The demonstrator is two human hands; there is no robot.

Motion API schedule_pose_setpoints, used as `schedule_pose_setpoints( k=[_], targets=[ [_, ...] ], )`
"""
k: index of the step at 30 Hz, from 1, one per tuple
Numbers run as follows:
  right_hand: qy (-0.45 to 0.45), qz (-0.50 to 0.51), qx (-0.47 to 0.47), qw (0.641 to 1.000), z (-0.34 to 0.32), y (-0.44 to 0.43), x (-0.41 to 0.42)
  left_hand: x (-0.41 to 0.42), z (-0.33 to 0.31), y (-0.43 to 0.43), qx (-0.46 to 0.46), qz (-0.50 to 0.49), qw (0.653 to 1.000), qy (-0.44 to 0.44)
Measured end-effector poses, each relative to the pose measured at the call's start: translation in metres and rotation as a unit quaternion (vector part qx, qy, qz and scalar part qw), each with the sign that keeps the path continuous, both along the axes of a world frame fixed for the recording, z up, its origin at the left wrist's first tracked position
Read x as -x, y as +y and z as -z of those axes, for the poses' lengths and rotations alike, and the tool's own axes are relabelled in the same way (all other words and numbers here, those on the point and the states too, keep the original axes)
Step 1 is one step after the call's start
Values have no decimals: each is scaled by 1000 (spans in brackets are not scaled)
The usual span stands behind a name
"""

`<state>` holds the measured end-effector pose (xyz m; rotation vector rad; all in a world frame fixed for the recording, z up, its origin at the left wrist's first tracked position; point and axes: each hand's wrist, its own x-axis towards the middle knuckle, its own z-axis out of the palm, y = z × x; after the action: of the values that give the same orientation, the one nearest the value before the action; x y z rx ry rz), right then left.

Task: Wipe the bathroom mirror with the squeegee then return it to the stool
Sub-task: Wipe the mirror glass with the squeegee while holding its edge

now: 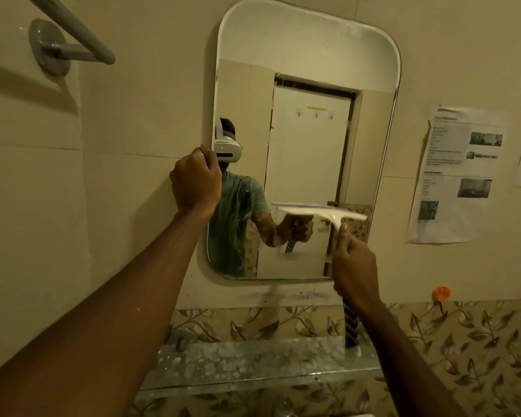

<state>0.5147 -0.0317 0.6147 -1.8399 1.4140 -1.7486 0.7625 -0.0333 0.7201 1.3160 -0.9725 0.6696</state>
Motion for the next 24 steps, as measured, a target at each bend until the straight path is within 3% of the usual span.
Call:
schedule_pose_setpoints(
  k=[16, 19, 24],
  targets=[
    [57, 47, -83, 994, 114, 18, -4, 1, -3, 0, -14, -10, 1000, -4],
    [51, 52, -122, 990, 126, 18, -3, -1, -7, 4, -31, 5, 1000, 1],
    [-15, 42, -71, 996, 99, 26, -7, -9, -21, 16, -91, 58, 994, 30]
  ],
)
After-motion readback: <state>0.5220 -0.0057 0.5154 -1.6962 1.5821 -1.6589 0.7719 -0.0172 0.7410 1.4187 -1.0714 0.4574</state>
